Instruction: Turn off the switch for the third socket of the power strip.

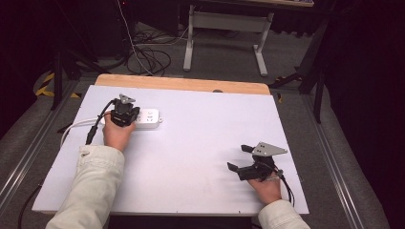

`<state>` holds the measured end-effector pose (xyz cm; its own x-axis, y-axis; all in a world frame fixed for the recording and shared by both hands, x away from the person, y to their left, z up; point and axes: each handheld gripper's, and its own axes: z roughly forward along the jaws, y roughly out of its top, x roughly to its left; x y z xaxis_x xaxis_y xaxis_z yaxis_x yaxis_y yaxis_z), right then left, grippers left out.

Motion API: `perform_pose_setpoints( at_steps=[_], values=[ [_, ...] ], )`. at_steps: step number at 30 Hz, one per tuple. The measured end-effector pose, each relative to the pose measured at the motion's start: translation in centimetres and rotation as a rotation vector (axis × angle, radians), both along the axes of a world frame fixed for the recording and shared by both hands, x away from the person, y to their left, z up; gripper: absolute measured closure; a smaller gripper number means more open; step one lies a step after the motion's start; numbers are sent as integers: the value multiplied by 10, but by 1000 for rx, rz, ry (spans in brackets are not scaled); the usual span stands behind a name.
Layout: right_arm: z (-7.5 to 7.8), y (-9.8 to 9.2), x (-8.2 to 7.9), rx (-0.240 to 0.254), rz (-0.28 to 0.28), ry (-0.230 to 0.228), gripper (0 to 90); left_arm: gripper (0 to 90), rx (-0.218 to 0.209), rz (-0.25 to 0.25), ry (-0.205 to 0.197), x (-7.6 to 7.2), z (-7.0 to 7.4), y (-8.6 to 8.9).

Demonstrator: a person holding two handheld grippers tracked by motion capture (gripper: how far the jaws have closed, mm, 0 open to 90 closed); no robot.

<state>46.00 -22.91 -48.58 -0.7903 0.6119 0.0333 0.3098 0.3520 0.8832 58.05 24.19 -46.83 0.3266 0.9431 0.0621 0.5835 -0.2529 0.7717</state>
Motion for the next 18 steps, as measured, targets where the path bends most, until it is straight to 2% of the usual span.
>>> perform_pose_setpoints(
  at_steps=[5, 8, 11, 14, 18],
  values=[
    [0, 0, 0, -1, -1, 0, 81, 900, 32, -9, 17, 3, 3, -1],
    [0, 0, 0, -1, 0, 1, 81, 900, 29, -10, 29, 4, 3, -3],
    [0, 0, 0, -1, 2, 0, 81, 900, 44, -12, 42, 6, 5, -4],
    [0, 0, 0, -2, 1, 2, 81, 900, -6, -17, 57, 7, 5, 1],
    [0, 0, 0, -2, 1, 2, 81, 900, 8, -14, 54, 6, 5, 0]
  ],
)
